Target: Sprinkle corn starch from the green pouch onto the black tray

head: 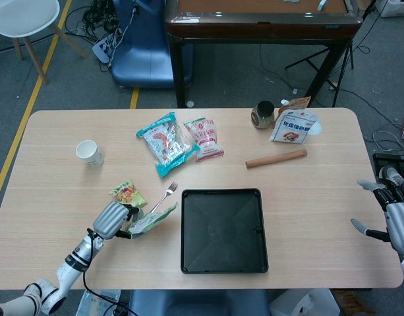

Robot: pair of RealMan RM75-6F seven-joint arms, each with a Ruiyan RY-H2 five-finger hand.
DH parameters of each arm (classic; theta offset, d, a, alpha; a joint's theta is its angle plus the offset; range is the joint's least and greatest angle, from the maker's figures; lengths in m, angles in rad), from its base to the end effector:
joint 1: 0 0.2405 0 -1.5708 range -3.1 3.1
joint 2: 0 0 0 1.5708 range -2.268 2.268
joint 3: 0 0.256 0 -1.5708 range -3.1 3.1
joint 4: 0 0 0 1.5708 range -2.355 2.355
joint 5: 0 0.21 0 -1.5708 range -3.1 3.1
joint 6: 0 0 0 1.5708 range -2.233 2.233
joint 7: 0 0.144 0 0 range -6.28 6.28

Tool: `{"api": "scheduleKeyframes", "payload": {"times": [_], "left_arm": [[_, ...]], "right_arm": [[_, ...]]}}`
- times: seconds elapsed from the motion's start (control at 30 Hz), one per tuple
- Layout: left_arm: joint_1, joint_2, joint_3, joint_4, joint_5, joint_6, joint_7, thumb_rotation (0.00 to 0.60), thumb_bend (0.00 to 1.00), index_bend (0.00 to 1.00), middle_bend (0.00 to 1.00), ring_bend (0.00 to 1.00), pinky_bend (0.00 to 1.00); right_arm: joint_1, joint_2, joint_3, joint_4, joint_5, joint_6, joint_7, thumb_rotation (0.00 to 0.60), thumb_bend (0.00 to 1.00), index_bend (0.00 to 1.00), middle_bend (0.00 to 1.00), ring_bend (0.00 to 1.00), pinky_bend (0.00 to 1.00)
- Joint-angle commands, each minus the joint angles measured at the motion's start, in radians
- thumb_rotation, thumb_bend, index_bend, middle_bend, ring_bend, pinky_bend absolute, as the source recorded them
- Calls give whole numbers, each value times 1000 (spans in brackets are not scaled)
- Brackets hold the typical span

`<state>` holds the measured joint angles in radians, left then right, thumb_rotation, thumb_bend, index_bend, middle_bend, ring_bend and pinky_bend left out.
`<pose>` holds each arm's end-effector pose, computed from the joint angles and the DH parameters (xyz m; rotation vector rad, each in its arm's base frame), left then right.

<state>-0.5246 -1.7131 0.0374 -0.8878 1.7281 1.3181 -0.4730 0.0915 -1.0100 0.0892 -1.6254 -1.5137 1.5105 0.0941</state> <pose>-0.2470 0.2931 -0.0229 -1.9131 -0.9864 -1.2950 -0.3065 -0.1912 0.2009 1.3640 -0.8399 0.9674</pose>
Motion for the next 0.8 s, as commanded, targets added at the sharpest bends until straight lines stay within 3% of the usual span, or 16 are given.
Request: {"api": "scheduleKeyframes", "payload": {"times": [0.03,0.17,0.4,0.8], "left_arm": [[-40,79,3,-79,34,13,37,600,267,563,687,651,829],[-68,144,8,-164,67,26,77,600,324,573,710,671,849],[-122,248,9,-313,106,-11,226,600,341,566,717,679,861],[-205,336,-31,-564,57,-251,715,600,346,549,717,677,862]], "right_arm": [[1,-3,0,3,-1,-1,2,600,63,241,315,163,221],[1,-8,1,8,0,-1,4,600,63,241,315,163,221],[-4,-12,1,12,-2,7,6,600,63,241,316,163,221],[-7,-24,1,28,-4,11,18,600,63,241,316,163,221]]}}
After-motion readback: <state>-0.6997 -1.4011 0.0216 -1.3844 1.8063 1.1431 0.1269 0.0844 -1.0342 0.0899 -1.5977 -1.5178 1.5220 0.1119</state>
